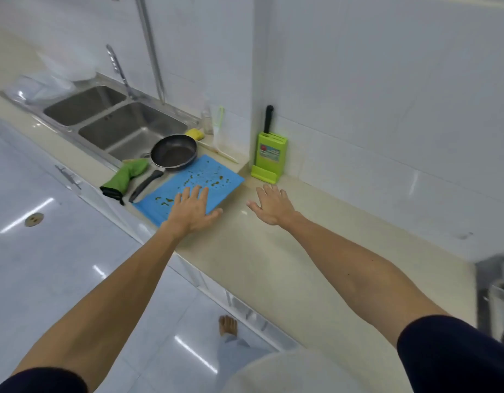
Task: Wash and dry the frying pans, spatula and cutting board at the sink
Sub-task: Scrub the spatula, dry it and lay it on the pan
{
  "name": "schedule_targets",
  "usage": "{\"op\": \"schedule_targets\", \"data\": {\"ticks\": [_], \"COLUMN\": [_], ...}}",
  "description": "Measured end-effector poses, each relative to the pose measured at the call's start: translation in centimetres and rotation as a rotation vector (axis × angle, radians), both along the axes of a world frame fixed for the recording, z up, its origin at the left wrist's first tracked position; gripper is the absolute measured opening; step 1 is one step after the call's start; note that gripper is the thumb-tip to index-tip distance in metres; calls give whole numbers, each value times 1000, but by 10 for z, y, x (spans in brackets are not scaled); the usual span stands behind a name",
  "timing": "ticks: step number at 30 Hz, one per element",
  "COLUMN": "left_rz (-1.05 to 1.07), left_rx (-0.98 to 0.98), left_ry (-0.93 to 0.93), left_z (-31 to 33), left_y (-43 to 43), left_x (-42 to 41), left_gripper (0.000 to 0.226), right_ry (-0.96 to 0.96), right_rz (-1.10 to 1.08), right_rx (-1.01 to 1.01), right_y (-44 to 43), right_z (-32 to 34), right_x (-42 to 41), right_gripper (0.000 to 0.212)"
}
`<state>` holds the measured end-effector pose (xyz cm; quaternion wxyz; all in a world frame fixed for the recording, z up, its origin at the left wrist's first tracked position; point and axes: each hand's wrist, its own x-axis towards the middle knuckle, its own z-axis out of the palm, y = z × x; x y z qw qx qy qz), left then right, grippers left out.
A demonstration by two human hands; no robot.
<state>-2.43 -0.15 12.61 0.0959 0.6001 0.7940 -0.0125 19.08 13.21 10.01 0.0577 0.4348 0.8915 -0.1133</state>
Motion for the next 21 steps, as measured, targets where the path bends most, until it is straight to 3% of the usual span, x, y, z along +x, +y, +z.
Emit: {"op": "schedule_targets", "data": {"ticks": [5, 8, 14, 21], "left_rz": [68, 112, 220, 171], "left_rx": [-9, 26, 2, -4], "left_ry": [-12, -16, -31, -6], "left_z": [0, 1, -7, -20], "left_y": [24, 30, 29, 34], "left_x": [-107, -166, -279, -432], "left_gripper": [87, 99, 92, 91], "right_ry": [12, -8, 2, 36], "right_rz": [43, 95, 197, 200], "right_rx": [-44, -39, -58, -51], "right_y": [37, 55, 76, 76], "right_z": [-3, -4, -3, -25], "right_x": [-114, -183, -310, -460], "right_gripper": [74, 75, 70, 62]}}
